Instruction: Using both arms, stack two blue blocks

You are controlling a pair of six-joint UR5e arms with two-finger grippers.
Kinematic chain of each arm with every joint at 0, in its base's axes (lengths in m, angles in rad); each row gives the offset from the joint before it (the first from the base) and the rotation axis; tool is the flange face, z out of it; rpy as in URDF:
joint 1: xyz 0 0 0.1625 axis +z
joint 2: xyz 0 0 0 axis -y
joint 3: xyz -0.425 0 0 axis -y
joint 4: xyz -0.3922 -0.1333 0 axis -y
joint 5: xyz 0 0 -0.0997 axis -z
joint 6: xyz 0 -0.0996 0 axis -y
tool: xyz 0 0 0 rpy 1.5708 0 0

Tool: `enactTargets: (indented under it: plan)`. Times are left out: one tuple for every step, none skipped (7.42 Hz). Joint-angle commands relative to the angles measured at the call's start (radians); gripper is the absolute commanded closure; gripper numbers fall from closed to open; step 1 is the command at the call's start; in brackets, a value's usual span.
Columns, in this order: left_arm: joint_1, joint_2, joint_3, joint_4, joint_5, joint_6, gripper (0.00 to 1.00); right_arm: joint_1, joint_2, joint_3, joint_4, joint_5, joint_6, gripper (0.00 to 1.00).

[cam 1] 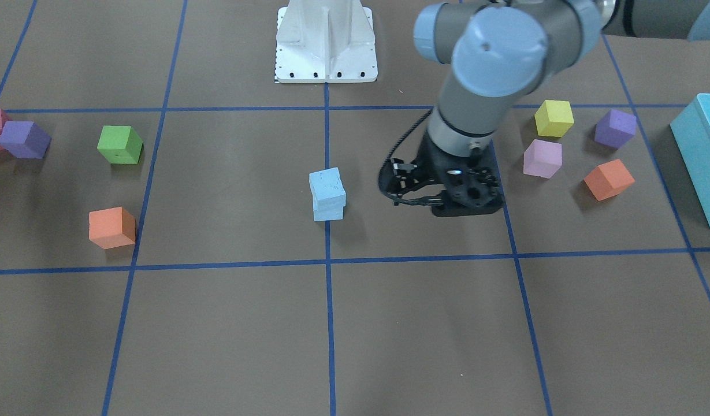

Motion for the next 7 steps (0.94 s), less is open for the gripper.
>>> enactTargets:
  plan:
    - [-0.181,0.170,-0.068,0.012,-0.084,0.281,0.03,-0.001,0.006,-0.003,-0.003,0.001,0.006,0.00]
    - [-0.247,0.232,-0.068,0.010,-0.109,0.396,0.03,0.001,0.006,0.008,0.006,-0.005,0.018,0.00]
    - [-0.330,0.310,-0.068,0.001,-0.117,0.540,0.03,-0.001,0.007,0.005,0.010,-0.002,0.053,0.00]
    - [-0.405,0.371,-0.061,0.004,-0.163,0.670,0.03,0.001,0.006,0.008,0.011,-0.004,0.043,0.00]
    - [-0.470,0.406,-0.053,0.015,-0.168,0.763,0.03,0.006,0.004,-0.001,0.023,-0.010,0.055,0.00]
    - [-0.536,0.466,-0.045,0.004,-0.172,0.827,0.03,0.048,0.003,-0.012,0.016,0.001,0.054,0.00]
    - [-0.585,0.489,-0.023,0.006,-0.178,0.896,0.03,0.087,-0.006,-0.030,0.017,0.024,0.043,0.00]
